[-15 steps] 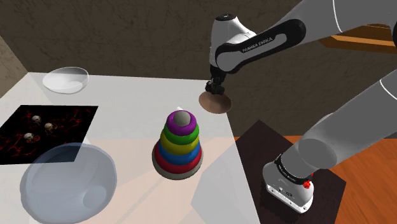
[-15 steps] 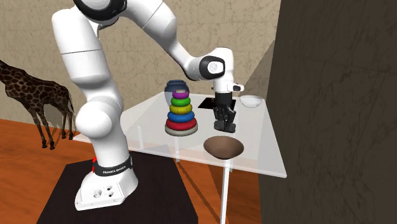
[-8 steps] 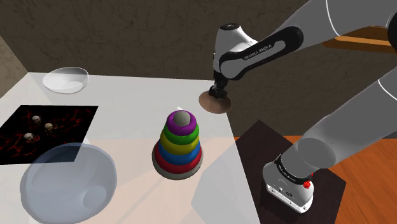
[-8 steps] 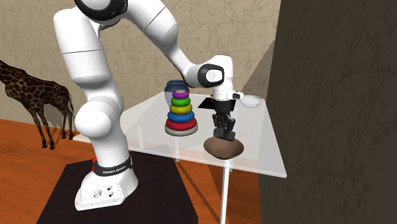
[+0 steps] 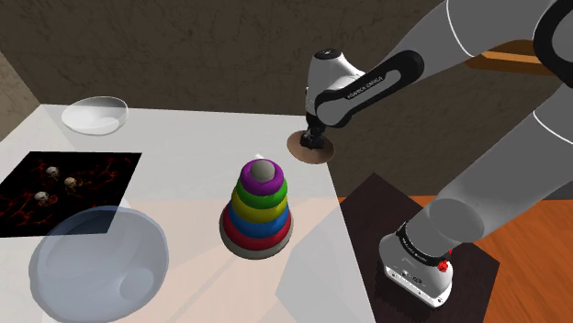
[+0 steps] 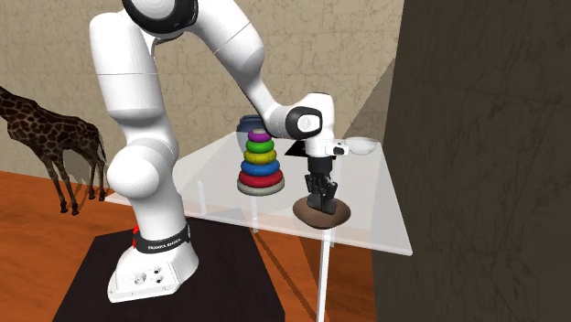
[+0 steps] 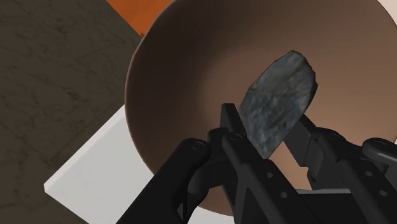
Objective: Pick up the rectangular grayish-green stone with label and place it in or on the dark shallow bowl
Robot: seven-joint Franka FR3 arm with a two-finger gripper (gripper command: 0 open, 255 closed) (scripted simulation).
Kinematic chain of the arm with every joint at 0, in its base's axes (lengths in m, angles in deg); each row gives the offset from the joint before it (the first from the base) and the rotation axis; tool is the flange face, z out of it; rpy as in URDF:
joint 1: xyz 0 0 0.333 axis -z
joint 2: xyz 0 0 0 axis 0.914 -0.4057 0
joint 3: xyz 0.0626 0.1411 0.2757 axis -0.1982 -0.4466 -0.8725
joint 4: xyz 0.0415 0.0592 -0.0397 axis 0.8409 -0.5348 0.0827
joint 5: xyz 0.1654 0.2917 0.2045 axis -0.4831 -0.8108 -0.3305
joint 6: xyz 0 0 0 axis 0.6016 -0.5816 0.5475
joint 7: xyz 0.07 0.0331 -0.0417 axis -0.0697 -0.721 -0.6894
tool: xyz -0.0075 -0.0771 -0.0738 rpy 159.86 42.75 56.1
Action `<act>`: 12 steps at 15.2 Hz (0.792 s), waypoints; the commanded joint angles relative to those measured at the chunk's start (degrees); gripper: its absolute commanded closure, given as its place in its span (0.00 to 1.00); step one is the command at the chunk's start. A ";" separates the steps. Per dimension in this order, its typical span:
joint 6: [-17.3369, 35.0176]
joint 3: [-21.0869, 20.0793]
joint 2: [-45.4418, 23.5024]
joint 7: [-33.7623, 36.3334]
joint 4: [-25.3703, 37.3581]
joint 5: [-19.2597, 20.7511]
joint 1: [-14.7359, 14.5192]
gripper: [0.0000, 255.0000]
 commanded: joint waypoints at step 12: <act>0.20 0.00 -0.17 0.08 0.00 0.09 0.01 0.00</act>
